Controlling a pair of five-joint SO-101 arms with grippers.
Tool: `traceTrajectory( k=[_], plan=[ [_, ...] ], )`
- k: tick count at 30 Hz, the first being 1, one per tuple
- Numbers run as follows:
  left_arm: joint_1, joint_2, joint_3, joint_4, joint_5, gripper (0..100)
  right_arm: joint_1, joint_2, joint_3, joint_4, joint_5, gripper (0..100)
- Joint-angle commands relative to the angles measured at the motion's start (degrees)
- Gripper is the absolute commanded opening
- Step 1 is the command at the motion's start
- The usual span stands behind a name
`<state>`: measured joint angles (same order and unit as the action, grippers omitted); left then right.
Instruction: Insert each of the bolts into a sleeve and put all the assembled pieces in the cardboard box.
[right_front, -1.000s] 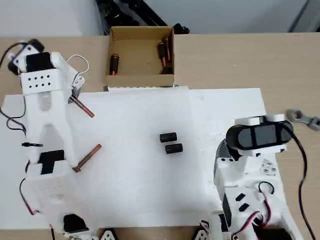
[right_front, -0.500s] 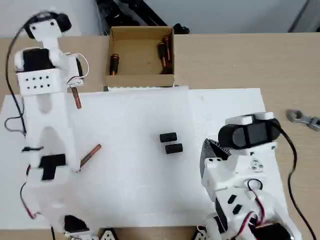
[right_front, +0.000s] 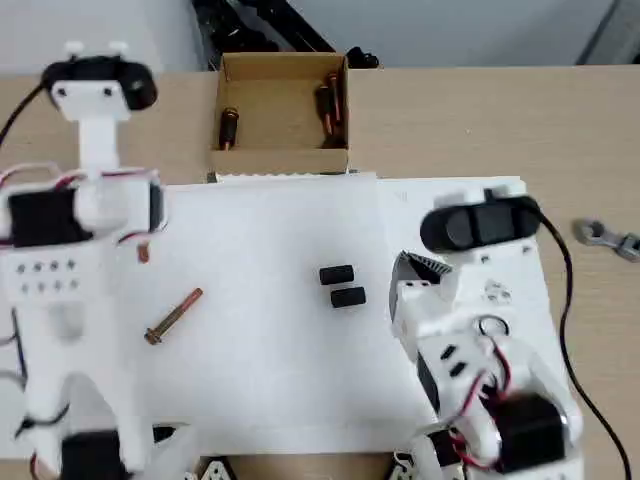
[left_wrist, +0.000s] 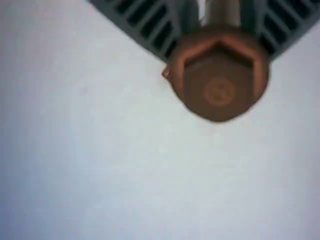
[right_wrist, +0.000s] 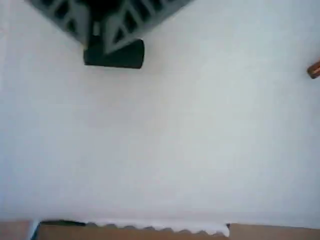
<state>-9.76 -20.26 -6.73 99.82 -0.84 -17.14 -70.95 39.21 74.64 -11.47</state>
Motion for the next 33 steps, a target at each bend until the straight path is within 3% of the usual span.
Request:
traceTrajectory(
  k=[1, 8, 20, 33],
  plan=[
    [-1.85, -8.09, 2.68, 0.53, -2.73, 1, -0.48, 5.32, -0.88, -1.54, -0.79, 0.7],
    [-2.73, -16.79, 8.75, 0.53, -5.8, 1, -1.1, 16.48, -6.07, -4.7, -0.62, 0.8],
    [-2.73, -22.15, 15.16, 0.53, -6.15, 1, -9.01, 38.73, -17.14, -3.82, -3.43, 0.9],
    [-2.73, -28.48, 22.99, 0.53, -7.91, 1, -9.8, 62.29, -46.07, 19.21, 21.89, 0.5]
  ],
)
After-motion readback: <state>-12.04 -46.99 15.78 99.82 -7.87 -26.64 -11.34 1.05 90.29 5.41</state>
